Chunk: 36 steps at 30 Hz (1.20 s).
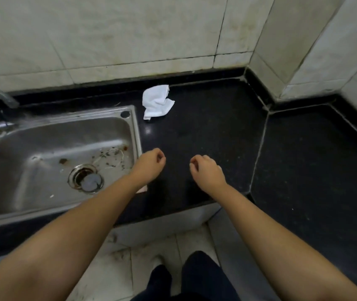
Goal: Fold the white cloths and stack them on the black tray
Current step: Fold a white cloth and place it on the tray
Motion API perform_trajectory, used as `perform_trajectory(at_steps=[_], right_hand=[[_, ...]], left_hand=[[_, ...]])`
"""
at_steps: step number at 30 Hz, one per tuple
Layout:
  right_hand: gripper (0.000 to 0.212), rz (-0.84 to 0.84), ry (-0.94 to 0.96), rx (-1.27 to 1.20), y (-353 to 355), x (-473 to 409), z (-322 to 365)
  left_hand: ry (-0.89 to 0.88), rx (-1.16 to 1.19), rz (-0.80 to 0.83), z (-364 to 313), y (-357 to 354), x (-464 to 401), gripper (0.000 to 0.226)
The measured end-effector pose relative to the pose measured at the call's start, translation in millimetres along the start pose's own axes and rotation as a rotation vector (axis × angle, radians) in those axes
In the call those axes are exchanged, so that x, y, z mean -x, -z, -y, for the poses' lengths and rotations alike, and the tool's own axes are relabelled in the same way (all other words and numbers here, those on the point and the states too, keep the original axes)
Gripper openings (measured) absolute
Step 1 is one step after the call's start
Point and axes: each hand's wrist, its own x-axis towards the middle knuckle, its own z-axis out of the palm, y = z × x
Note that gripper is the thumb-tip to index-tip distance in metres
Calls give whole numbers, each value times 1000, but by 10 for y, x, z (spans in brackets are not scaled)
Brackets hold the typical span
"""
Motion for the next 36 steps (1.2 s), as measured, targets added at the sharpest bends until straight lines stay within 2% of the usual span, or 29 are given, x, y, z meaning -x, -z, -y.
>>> perform_trajectory(at_steps=[7,10,14,17,23,25,28,30,36], right_hand=[[30,82,126,79,106,-1504,217],[36,114,214,126,22,-2110,348],[42,92,333,163,-130,-2655,442],[42,156,391,224,-264,-2856,414],[22,51,431,238,-363,-2725,248],[23,27,428,183,-326,-2538,143],[21,29,405,107,-208,-2205,-10],[18,31,391,47,-80,-1972,-56],[5,-4,210,-283,309,-1171,-155]], left_hand=[[26,-107,-85,12,304,-1288,19],[74,-215,-156,93,326,-1731,31],[177,-394,-94,203,200,-2081,44],[190,-413,-41,291,43,-2155,44],[121,-482,-80,234,-63,-2071,18],[95,-423,-62,188,-77,-1973,17],[23,-385,2,118,-179,-1772,31],[-46,-353,-12,44,-252,-1629,25],[-101,201,-131,-116,-157,-1049,13]])
